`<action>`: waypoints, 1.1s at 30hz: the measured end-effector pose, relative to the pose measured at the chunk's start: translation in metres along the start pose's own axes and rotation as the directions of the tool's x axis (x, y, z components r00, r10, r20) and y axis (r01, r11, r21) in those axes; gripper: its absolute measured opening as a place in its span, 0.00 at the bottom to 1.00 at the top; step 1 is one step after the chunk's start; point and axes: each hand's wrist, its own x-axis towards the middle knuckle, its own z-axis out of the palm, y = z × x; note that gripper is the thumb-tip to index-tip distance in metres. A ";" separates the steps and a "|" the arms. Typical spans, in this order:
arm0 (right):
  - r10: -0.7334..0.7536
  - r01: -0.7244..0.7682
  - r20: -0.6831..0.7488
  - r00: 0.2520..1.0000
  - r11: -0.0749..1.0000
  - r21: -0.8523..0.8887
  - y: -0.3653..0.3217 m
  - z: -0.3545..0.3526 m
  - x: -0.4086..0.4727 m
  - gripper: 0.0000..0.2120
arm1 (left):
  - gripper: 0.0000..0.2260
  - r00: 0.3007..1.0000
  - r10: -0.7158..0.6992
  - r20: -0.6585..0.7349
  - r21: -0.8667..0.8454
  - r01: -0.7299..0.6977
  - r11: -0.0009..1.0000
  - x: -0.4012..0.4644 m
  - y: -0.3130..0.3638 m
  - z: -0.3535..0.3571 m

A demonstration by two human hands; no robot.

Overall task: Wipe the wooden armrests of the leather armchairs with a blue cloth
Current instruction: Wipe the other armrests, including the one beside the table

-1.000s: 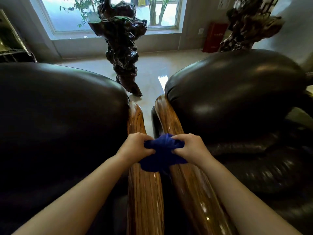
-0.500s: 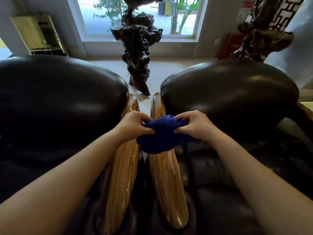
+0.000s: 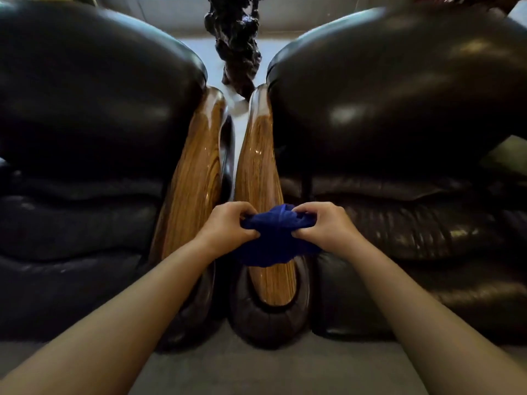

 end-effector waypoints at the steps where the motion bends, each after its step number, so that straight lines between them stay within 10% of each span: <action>1: 0.008 -0.008 0.005 1.000 1.000 0.012 0.010 0.009 0.001 0.17 | 0.10 1.000 -0.005 -0.005 0.001 0.005 1.000 0.002 -0.008 0.009; 19: 0.099 -0.076 -0.175 0.980 0.989 0.129 0.151 0.146 0.032 0.21 | 0.19 0.945 0.210 -0.251 0.276 -0.138 0.951 0.040 -0.143 0.147; 33: -0.047 0.042 -0.470 0.882 0.999 -0.021 0.161 0.208 0.064 0.26 | 0.25 0.866 0.156 -0.475 0.478 0.105 0.872 0.079 -0.151 0.231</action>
